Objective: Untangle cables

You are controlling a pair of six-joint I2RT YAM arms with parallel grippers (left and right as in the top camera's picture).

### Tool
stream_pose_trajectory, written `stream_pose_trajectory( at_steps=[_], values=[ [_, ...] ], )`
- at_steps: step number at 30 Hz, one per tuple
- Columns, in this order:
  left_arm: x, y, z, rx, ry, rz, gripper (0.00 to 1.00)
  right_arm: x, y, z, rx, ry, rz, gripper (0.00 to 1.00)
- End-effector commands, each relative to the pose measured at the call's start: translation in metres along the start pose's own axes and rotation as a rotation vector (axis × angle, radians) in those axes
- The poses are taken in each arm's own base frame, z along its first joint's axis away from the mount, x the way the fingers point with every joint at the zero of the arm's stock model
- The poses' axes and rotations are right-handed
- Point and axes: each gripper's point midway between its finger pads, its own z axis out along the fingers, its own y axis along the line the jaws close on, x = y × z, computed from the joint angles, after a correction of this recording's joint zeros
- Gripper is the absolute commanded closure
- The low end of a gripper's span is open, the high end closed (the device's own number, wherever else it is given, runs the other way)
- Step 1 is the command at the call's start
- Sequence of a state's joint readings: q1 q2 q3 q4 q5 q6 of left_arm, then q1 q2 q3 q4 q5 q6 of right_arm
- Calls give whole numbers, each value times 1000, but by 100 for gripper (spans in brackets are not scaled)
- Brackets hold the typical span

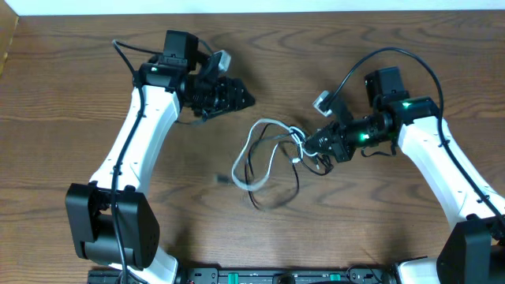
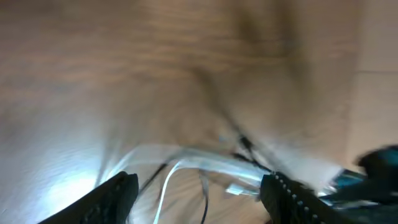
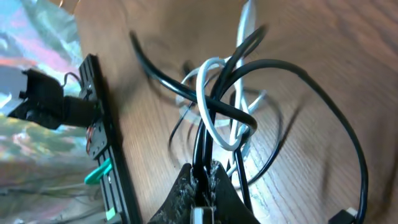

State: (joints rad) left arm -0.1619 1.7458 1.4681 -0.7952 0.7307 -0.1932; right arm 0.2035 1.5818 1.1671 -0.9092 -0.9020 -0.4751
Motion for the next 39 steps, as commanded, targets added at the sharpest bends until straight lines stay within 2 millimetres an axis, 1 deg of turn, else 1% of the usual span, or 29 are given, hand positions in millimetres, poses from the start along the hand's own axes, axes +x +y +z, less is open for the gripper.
stream_pose_trajectory(
  at_steps=[1, 4, 7, 8, 10, 12, 13, 19, 21, 23, 24, 29, 35, 39],
  values=[
    [-3, -41, -2, 216, 6, 100, 31, -6, 9, -3, -31, -29, -74, 99],
    [0, -63, 4, 280, 12, 162, 32, -7, 8, -3, -27, -34, -69, 99],
    [14, -83, 18, 300, 55, 224, 37, -9, 7, -3, -24, -39, -63, 99],
    [17, -86, 20, 303, 62, 240, 38, -9, 7, -3, -24, -39, -64, 99],
    [28, -94, 32, 307, 91, 310, 48, -11, 6, -3, -21, -45, -54, 99],
    [33, -92, 43, 287, 111, 319, 57, -12, 5, -3, -19, -48, -49, 99],
    [34, -92, 45, 287, 117, 321, 58, -12, 5, -4, -18, -48, -47, 99],
    [38, -86, 53, 290, 144, 326, 58, -12, 1, -7, -11, -56, -25, 99],
    [42, -85, 56, 289, 161, 333, 58, -12, 1, -7, -10, -57, -24, 99],
    [52, -85, 57, 289, 190, 372, 62, -13, -1, -9, -6, -62, -6, 99],
    [54, -85, 57, 293, 197, 382, 62, -13, -2, -9, -4, -64, -5, 99],
    [63, -105, 48, 442, 200, 497, 63, -13, -2, -10, -3, -66, 3, 99],
    [62, -101, 53, 438, 197, 535, 62, -13, -2, -10, -4, -66, 3, 99],
    [61, -92, 67, 438, 203, 567, 62, -14, -1, -10, -10, -69, 2, 99]
  ],
)
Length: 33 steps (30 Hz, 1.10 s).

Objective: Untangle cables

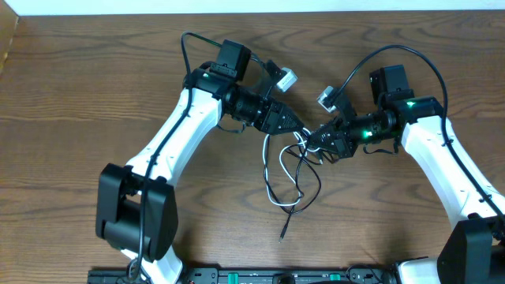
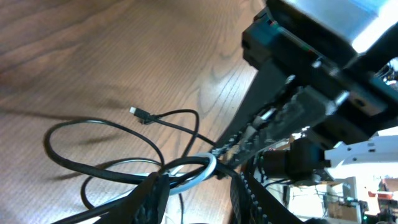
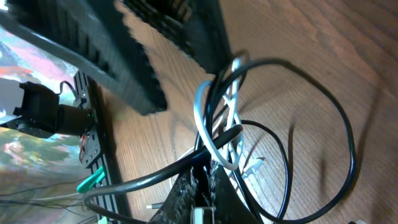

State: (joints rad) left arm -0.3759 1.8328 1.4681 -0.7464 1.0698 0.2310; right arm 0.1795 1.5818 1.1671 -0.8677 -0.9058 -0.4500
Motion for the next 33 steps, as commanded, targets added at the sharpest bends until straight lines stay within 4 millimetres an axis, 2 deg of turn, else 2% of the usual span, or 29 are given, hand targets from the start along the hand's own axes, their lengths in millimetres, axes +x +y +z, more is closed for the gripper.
stream_pose_trajectory(
  at_steps=[1, 5, 11, 13, 20, 28, 30, 32, 33],
  values=[
    [1, 12, 11, 20, 10, 47, 62, -6, 8, -4, -32, -30, -3, 99],
    [0, 14, 15, 25, 10, 80, 62, -7, 8, -4, -32, -31, 1, 99],
    [3, 7, 24, 39, 30, 139, 63, -8, 7, -4, -29, -38, 12, 99],
    [4, 6, 25, 35, 35, 140, 66, -9, 7, -4, -29, -38, 16, 99],
    [18, 19, 24, -40, 92, 85, 92, -19, -1, -8, -7, -81, 68, 99],
    [23, 17, 24, -35, 111, 57, 93, -33, -9, -12, 10, -134, 151, 99],
    [24, 17, 23, -35, 113, 53, 92, -35, -15, -13, 32, -142, 187, 99],
    [24, 17, 23, -35, 113, 51, 92, -30, -39, -17, 157, -139, 325, 99],
    [24, 17, 23, -35, 112, 51, 92, -23, -57, -22, 265, -136, 437, 99]
  ],
)
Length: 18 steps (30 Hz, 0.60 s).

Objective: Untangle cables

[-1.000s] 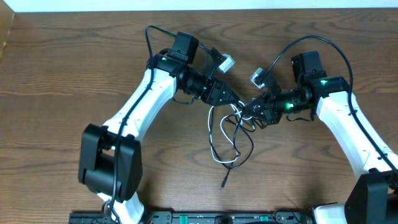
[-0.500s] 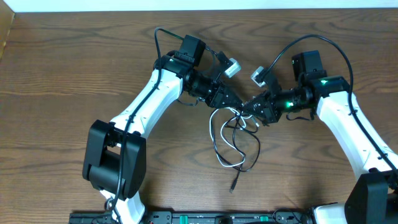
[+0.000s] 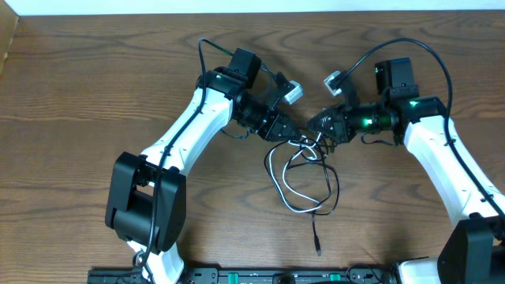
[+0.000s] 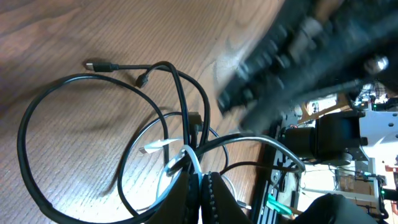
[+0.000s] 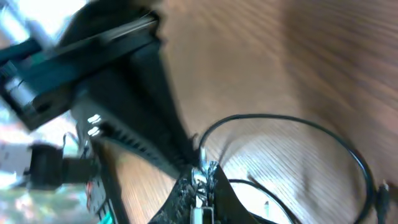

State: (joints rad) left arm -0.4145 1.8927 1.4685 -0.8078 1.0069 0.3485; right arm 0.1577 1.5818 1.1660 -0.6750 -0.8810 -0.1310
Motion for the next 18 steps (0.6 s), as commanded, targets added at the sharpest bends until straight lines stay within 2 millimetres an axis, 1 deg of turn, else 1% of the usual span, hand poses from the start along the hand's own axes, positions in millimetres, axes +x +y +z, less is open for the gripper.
stream_pose_trajectory(
  at_steps=[1, 3, 5, 6, 10, 11, 13, 14, 15, 16, 18],
  values=[
    [0, 2, 0, -9, 6, 14, 93, 3, -50, -16, 290, -31, 316, 99],
    [-1, 4, -2, -12, 1, 10, 93, 11, -75, -27, 438, -42, 443, 99],
    [-1, 8, -6, -18, -9, -2, 93, 23, -93, -40, 562, -45, 544, 99],
    [-2, 10, -8, -21, -13, -12, 92, 26, -96, -42, 579, -44, 561, 99],
    [-4, 21, -21, -39, -44, -73, 92, 52, -107, -56, 701, 28, 617, 98],
    [-4, 23, -22, -41, -48, -76, 93, 58, -108, -59, 724, 49, 627, 91],
    [-7, 25, -24, -46, -59, -89, 93, 68, -107, -62, 739, 95, 613, 59],
    [-8, 25, -24, -47, -64, -87, 93, 69, -106, -62, 737, 109, 599, 53],
    [-12, 26, -25, -50, -76, -91, 93, 73, -105, -62, 734, 135, 569, 40],
    [-14, 26, -25, -52, -83, -93, 93, 74, -104, -62, 732, 145, 558, 36],
    [-20, 26, -27, -55, -97, -96, 93, 76, -100, -60, 699, 177, 508, 23]
  ],
)
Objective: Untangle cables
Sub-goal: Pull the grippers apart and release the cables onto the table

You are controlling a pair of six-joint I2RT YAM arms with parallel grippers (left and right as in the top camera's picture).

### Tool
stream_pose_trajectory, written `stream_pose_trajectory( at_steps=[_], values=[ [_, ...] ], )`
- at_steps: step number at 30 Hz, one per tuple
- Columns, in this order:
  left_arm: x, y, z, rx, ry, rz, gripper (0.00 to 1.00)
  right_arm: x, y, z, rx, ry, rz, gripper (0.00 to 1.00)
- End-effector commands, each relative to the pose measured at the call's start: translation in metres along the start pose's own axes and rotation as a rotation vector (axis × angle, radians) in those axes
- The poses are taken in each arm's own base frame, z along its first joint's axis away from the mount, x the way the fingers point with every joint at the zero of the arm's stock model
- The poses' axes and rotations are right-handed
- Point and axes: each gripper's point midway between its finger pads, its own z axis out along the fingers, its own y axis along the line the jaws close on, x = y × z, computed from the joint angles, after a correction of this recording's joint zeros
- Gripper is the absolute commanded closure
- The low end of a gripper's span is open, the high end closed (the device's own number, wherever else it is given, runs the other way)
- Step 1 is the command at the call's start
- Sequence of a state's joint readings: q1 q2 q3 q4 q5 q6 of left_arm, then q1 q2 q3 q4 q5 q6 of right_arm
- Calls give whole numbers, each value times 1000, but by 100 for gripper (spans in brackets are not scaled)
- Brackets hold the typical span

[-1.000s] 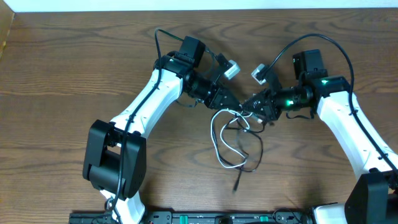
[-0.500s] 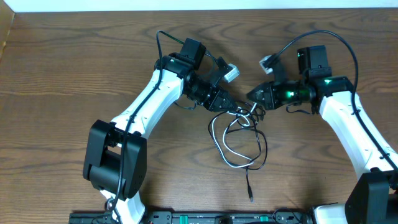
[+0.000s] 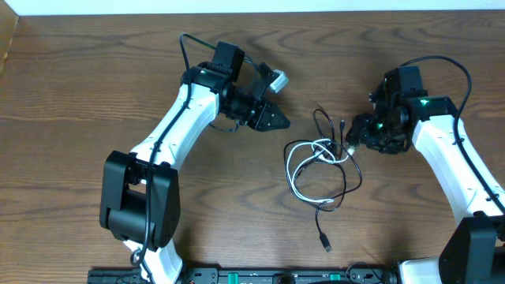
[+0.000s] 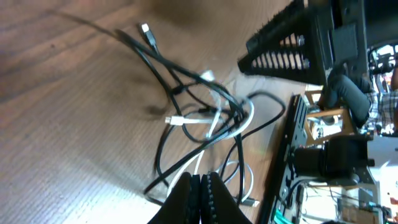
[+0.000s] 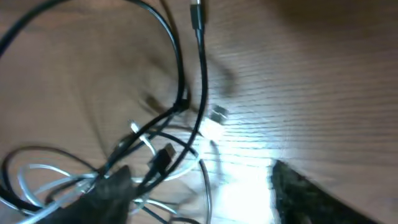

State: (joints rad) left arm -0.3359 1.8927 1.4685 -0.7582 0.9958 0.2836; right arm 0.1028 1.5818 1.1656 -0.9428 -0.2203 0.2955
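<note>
A loose tangle [image 3: 319, 162] of a white cable [image 3: 302, 175] and thin black cables [image 3: 349, 180] lies on the table right of centre. One black plug [image 3: 326, 243] trails toward the front. My left gripper [image 3: 278, 121] is shut with nothing in it, up and left of the tangle and clear of it. In the left wrist view the tangle [image 4: 211, 118] lies beyond the shut left gripper [image 4: 200, 183]. My right gripper [image 3: 353, 142] stands open at the tangle's right edge. The right wrist view shows the right gripper [image 5: 199, 193] spread wide over the cables [image 5: 155, 143].
The wooden table [image 3: 79, 158] carries only the cables. A black equipment rail [image 3: 276, 276] runs along the front edge. The table's back edge meets a white strip [image 3: 252, 6] at the top of the overhead view.
Both grippers were shut close together at the top of the tangle. Now the left is drawn back up-left, still shut, and the right is open, further right. The tangle lies further right, looser.
First my right gripper held the tangle while the left stood open at the upper left. Then the left was open beside the right at the cables. Then both were shut at the tangle. Now both are off it, and it lies spread right of centre.
</note>
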Motion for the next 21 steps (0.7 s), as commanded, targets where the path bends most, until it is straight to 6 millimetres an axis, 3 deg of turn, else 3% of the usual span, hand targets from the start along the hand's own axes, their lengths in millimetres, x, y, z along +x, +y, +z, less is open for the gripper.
stream_pose_trajectory(
  at_steps=[1, 3, 4, 10, 13, 15, 16, 21],
  values=[
    [-11, -2, -2, -2, -24, -29, 93, 2, 2, -5, -14, 3, -134, 19],
    [-14, -2, -3, -3, -27, -26, 93, 4, 7, -5, -48, 10, -182, 6],
    [-14, -2, -3, -3, -27, -27, 93, 2, 11, -6, -66, 2, -207, 6],
    [-11, 3, -3, -34, -17, -69, 93, -22, 47, -21, -224, -111, -384, 25],
    [-5, 24, -5, -158, 2, -167, 93, -42, 79, -46, -353, -218, -520, 35],
    [0, 42, -10, -269, 4, -277, 92, -51, 88, -52, -373, -264, -550, 41],
    [3, 55, -16, -340, -11, -387, 93, -54, 93, -53, -377, -286, -568, 45],
    [5, 75, -36, -382, -81, -617, 93, -46, 120, -32, -408, -246, -615, 52]
  ],
)
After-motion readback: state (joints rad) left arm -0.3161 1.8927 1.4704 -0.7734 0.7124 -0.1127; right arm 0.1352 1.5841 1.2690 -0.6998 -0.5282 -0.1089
